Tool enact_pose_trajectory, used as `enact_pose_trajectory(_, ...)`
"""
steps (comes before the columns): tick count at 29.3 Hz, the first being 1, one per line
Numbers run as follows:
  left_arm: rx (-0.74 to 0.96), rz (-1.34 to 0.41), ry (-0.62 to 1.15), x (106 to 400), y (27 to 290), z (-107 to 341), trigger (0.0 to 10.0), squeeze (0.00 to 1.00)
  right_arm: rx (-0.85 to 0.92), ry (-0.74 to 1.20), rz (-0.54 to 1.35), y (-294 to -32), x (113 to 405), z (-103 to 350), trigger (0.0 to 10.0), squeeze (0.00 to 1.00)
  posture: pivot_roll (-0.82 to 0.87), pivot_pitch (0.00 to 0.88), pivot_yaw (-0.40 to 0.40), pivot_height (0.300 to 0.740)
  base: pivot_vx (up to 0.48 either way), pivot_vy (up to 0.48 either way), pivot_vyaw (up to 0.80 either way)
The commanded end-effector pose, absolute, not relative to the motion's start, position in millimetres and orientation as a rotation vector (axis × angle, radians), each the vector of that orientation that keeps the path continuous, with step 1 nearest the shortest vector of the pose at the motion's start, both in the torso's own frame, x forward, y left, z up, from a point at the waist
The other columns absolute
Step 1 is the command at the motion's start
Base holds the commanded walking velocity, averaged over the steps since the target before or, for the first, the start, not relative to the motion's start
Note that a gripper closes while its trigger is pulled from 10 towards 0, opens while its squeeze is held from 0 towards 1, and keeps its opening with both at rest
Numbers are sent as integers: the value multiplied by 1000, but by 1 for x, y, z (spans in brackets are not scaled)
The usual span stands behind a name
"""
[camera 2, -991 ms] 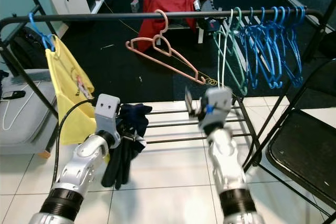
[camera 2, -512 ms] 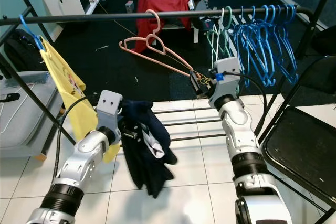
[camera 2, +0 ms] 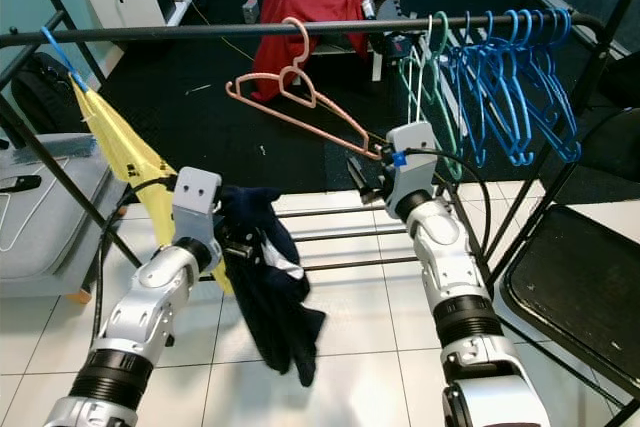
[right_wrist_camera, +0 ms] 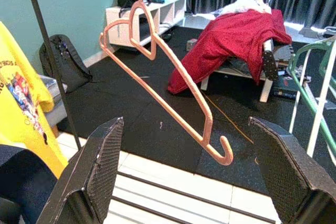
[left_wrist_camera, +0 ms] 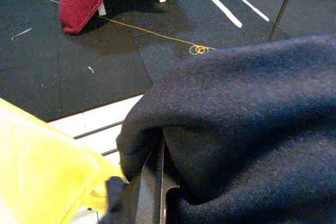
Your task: Hang hanger
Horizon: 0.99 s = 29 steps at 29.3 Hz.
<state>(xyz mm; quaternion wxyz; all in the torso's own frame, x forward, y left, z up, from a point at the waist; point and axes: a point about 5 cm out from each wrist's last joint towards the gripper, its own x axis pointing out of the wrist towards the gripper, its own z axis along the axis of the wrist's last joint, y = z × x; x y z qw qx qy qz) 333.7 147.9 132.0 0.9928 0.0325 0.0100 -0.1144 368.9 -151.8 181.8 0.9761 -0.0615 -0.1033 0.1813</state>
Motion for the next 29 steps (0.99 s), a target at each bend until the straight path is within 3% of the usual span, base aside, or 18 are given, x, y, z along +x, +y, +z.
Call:
enact_pose_trajectory(1, 67, -239, -1, 334, 147, 136, 10000, 0, -151, -213, 369, -150, 369, 181, 10000, 0, -51, 114, 28, 740, 315, 0, 0)
enact_pose_trajectory(7, 67, -236, -4, 334, 146, 136, 10000, 0, -198, -221, 365, -149, 368, 181, 10000, 0, -51, 110, 25, 740, 356, 0, 775)
enact_pose_trajectory(21, 46, -261, -9, 334, 143, 137, 10000, 0, -197, -286, 360, -149, 365, 188, 10000, 0, -55, 124, 20, 740, 378, 0, 0)
enact_pose_trajectory(29, 37, -293, -6, 331, 140, 136, 10000, 0, -202, -356, 362, -147, 359, 196, 10000, 0, -59, 133, 25, 740, 0, 0, 0)
